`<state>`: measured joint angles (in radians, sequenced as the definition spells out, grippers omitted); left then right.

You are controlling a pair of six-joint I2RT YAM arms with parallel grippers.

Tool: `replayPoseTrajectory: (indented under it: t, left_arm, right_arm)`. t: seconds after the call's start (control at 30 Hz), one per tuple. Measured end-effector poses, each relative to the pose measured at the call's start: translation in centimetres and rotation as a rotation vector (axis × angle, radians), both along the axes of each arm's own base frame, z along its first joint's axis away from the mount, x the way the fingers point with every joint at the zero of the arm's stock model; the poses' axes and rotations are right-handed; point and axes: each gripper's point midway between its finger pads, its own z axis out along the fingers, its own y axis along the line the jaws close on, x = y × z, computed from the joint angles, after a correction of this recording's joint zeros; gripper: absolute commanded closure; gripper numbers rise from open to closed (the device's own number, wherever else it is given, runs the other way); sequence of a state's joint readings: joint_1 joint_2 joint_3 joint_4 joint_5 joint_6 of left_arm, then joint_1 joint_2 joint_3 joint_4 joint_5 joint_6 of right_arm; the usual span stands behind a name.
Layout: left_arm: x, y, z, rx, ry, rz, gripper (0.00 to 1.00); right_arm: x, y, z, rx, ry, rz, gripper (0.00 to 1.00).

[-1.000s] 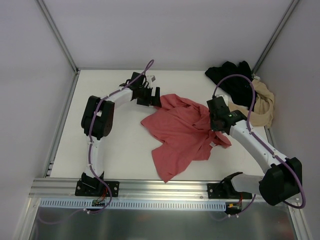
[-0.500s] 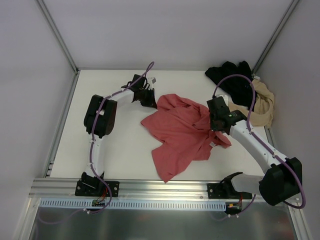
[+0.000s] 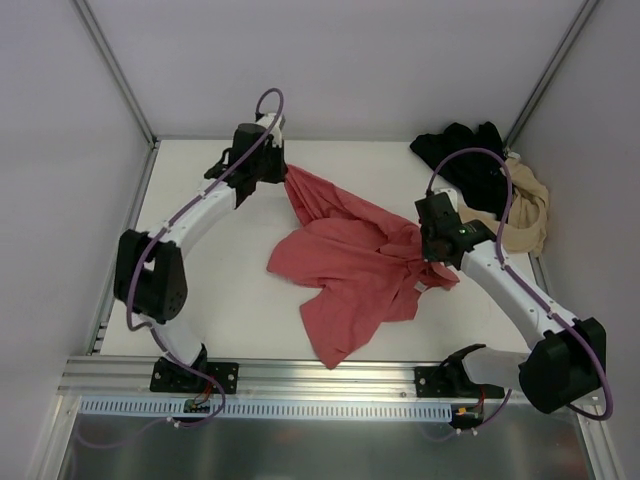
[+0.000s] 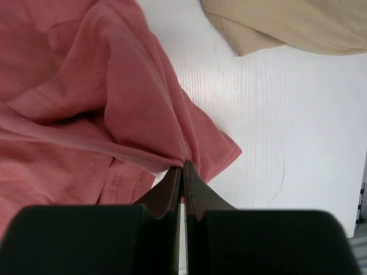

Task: Fold and stack the t-shirts
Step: Flatten out the tshirt

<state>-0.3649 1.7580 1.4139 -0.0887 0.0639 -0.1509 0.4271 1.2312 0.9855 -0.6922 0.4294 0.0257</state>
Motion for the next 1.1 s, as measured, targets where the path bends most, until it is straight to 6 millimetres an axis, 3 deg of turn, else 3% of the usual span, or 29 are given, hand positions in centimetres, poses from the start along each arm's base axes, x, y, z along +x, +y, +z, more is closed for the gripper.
replayPoseTrajectory:
  t: [0.1, 0.2, 0.37, 0.5, 0.6, 0.77, 0.97, 1.1]
  left_arm:
    - [-0.4, 1.7, 6.2, 0.021, -0.145, 0.043, 1.00]
    - [-1.1, 3.1, 10.3, 0.046, -0.244, 0.072, 1.00]
    - [-2.4, 5.3, 12.8, 0.106, -0.296, 0.106, 1.00]
    - [-3.4, 6.6, 13.9, 0.135, -0.310, 0.125, 1.00]
    - [-4.5, 7.3, 15.3, 0.146, -0.334, 0.132, 1.00]
    - [-7.1, 8.5, 18.7, 0.143, -0.387, 0.141, 1.00]
    - [-11.5, 10.3, 28.3, 0.082, -0.547, 0.174, 1.00]
    - [-16.1, 11.9, 34.6, 0.029, -0.659, 0.190, 1.00]
  right_arm:
    - [0.3, -0.3, 0.9, -0.009, -0.009, 0.001, 1.00]
    - [1.1, -0.8, 2.9, -0.016, -0.043, -0.003, 0.99]
    - [2.5, -1.9, 6.3, -0.033, -0.118, -0.020, 0.99]
    - [2.3, -2.8, 7.6, -0.039, -0.127, -0.034, 0.99]
    - [2.6, -3.1, 9.8, -0.033, -0.156, -0.036, 0.99]
    - [3.6, -2.8, 16.1, 0.016, -0.290, -0.030, 0.99]
    - [2.7, -2.6, 26.2, 0.105, -0.504, -0.008, 1.00]
    - [0.3, -2.6, 31.1, 0.175, -0.627, 0.028, 1.00]
